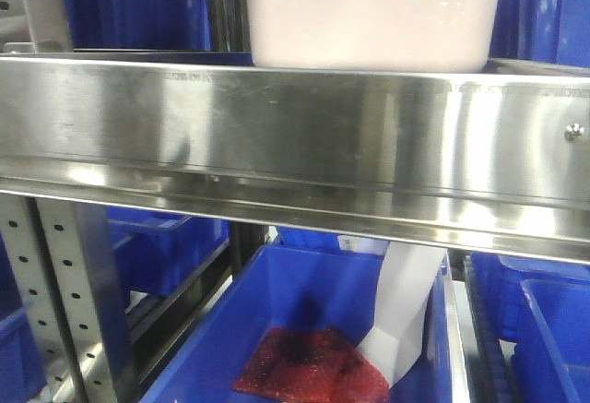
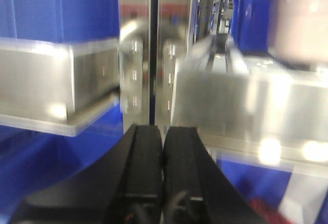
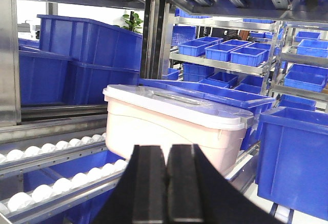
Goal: Grab white bin and place on right shelf
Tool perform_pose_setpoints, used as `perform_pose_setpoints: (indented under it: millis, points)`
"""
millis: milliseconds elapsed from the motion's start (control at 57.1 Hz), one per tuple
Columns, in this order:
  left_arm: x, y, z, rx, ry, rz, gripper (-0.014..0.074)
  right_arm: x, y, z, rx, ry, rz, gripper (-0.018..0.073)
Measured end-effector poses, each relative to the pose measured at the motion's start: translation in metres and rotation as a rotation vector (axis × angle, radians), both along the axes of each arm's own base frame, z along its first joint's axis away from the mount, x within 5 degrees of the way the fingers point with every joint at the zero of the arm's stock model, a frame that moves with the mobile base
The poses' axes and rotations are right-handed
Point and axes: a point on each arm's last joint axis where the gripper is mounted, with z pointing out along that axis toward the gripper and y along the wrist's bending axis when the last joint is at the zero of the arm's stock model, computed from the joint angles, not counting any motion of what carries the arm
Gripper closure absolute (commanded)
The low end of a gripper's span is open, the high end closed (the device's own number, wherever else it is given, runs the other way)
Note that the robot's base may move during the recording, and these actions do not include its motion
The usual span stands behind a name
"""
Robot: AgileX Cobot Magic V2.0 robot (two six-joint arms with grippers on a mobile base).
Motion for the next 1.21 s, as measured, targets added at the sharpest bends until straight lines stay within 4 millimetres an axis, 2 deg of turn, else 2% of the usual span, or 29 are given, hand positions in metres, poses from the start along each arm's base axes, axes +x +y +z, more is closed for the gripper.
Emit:
perform_pose_setpoints:
  millis: [1208]
  points:
    - [-0.0003,0.0002,-0.0026,0.032,0.006,0.002,0.0722,0.0001,0.0002,-0.0006,0.0,0.002,0.002,0.0491]
